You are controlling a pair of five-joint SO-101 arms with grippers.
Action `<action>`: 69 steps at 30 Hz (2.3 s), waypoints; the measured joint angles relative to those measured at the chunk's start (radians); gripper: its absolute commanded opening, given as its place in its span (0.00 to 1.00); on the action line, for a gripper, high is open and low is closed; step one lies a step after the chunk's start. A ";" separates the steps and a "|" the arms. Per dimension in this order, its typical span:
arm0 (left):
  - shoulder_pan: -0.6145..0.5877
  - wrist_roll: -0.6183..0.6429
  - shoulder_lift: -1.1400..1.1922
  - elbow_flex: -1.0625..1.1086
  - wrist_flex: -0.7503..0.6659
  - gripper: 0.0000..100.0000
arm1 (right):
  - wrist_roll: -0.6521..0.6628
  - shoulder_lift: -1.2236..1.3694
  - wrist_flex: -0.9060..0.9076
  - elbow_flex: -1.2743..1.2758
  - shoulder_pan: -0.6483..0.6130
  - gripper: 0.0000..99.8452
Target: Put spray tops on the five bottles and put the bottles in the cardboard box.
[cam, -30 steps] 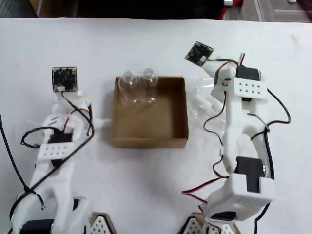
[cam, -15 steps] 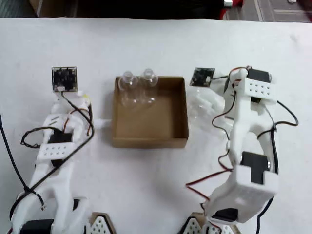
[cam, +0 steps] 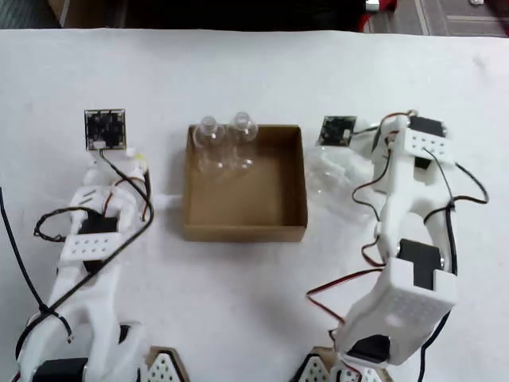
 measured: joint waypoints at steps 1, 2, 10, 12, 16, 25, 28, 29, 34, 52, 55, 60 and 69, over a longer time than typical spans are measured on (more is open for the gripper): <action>0.000 0.000 0.000 0.000 0.000 0.02 | 0.003 0.000 0.000 -0.015 0.011 0.28; 0.000 0.000 0.000 0.000 0.000 0.02 | 0.006 0.000 0.000 -0.032 0.023 0.28; 0.000 0.000 0.000 0.000 0.000 0.02 | 0.017 0.032 -0.018 -0.129 0.086 0.28; 0.000 0.000 0.000 0.000 0.000 0.02 | 0.017 0.066 -0.018 -0.147 0.084 0.29; 0.000 0.000 0.000 0.000 0.000 0.02 | 0.025 0.117 -0.018 -0.198 0.089 0.34; 0.000 0.000 0.000 0.000 0.000 0.02 | 0.080 0.249 0.025 -0.307 0.117 0.33; 0.000 0.000 0.000 0.000 0.000 0.02 | 0.084 0.321 0.023 -0.350 0.117 0.33; 0.000 0.000 0.000 0.000 0.000 0.02 | 0.084 0.344 0.017 -0.365 0.110 0.33; 0.000 0.000 0.000 0.000 0.000 0.02 | 0.086 0.436 0.018 -0.454 0.089 0.20; 0.000 0.000 0.000 0.000 0.000 0.02 | 0.166 0.417 0.256 -0.535 0.307 0.05; 0.000 0.000 0.000 0.000 0.000 0.02 | 0.247 0.416 0.305 -0.535 0.382 0.08; 0.000 0.000 0.000 0.000 0.000 0.02 | 0.272 0.416 0.333 -0.535 0.445 0.28; 0.000 0.000 0.000 0.000 0.000 0.02 | 0.276 0.318 0.459 -0.537 0.445 0.26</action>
